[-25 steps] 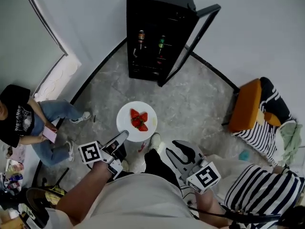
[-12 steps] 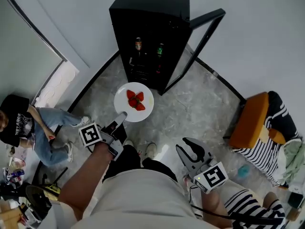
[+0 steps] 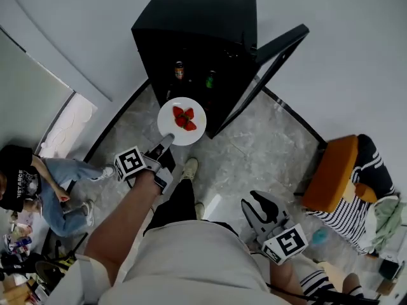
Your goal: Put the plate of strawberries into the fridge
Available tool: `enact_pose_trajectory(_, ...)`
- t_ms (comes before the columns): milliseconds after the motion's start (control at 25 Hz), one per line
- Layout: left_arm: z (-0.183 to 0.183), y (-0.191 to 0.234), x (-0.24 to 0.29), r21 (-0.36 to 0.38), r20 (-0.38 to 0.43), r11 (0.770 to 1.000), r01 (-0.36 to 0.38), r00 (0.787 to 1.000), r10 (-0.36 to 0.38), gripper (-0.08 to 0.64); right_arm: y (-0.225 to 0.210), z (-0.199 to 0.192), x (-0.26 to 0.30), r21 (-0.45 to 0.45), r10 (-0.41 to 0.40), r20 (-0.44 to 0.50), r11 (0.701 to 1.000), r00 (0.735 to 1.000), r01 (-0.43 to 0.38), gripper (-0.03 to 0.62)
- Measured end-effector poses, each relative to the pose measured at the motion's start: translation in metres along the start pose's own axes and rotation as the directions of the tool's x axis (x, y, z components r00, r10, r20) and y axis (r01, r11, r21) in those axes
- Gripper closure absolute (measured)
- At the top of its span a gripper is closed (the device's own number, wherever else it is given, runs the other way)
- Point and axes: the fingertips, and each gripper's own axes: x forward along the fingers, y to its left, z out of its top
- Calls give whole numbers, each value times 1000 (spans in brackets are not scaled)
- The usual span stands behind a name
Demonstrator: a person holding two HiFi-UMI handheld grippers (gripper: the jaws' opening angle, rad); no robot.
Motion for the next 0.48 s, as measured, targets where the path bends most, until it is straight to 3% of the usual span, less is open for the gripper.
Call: enact_pose_trajectory(480,102,65,150,-24,14,997,-76,997,77,538,-77,52,69,37,-98,-76,994,992,101,472)
